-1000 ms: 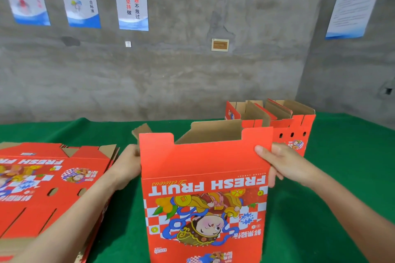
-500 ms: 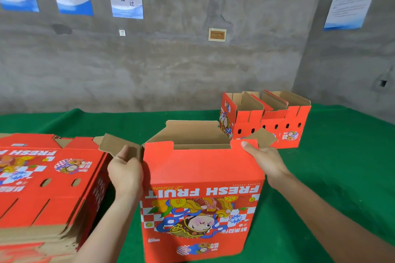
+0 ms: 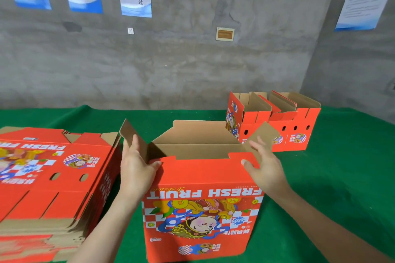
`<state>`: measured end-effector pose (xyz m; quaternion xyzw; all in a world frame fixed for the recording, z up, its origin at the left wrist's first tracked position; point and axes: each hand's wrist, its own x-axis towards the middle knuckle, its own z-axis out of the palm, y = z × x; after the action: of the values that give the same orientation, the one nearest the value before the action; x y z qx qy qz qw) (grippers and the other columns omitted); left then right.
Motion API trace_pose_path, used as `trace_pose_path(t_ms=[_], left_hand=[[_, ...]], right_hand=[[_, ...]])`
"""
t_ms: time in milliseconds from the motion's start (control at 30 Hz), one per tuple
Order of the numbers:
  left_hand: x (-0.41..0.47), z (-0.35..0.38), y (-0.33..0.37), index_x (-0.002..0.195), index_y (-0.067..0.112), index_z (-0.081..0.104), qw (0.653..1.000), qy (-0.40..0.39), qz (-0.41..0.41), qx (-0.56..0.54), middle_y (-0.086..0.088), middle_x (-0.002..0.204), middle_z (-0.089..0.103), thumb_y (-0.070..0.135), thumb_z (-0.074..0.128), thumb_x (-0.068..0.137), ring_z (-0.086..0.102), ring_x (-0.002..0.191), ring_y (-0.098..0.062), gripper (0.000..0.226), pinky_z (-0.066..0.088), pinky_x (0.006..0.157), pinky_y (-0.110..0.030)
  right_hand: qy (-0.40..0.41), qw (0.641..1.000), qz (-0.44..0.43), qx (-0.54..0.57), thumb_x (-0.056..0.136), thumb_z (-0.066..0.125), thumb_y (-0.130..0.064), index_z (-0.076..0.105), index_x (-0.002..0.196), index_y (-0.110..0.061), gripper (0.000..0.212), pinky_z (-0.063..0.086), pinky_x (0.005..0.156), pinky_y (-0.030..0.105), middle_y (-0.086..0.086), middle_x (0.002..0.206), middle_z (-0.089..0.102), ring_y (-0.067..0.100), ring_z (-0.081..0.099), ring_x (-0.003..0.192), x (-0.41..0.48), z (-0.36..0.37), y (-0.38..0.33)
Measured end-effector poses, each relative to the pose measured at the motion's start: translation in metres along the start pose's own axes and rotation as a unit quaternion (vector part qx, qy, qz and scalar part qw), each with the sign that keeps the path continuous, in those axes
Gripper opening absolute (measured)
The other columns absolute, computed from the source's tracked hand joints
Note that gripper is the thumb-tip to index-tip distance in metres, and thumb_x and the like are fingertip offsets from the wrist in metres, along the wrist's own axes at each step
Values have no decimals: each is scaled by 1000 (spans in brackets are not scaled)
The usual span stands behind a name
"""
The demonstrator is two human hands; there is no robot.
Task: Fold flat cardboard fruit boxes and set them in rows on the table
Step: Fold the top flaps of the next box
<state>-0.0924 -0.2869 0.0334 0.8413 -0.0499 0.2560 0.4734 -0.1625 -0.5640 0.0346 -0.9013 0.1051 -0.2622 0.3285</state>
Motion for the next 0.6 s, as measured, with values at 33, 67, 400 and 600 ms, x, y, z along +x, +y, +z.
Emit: trace_pose_path(t_ms=[33,67,400,600], left_hand=[[0,1,1,141,2,37,1000,-1,16,11,-14,145,36,-1,82,64,38,130,-29,89,24,99,-15],[1,1,1,140,2,37,999,-3,29,21,-14,146,36,-1,82,63,37,131,-29,89,24,99,-15],[1,0,5,141,3,38,996,-28,58,59,-14,148,36,-5,77,65,35,134,-30,86,30,108,-30],[3,-1,2,145,4,31,994,-53,60,78,-11,153,28,-4,79,65,28,140,-27,94,25,113,-31]], right_hand=[[-2,998,-24,-64,90,62,-23,51,136,-20,47,13,115,40,-3,158,17,27,14,146,-2,-1,1],[-7,990,-38,-139,92,57,-29,52,135,-25,43,2,116,45,-6,160,5,29,1,147,-2,-2,3],[-257,935,-116,-217,91,49,-9,59,125,-23,38,40,104,44,3,137,52,26,44,129,25,1,-49],[-236,931,-119,-252,90,41,-63,21,149,-31,70,18,114,46,-1,149,20,20,13,141,40,37,-45]])
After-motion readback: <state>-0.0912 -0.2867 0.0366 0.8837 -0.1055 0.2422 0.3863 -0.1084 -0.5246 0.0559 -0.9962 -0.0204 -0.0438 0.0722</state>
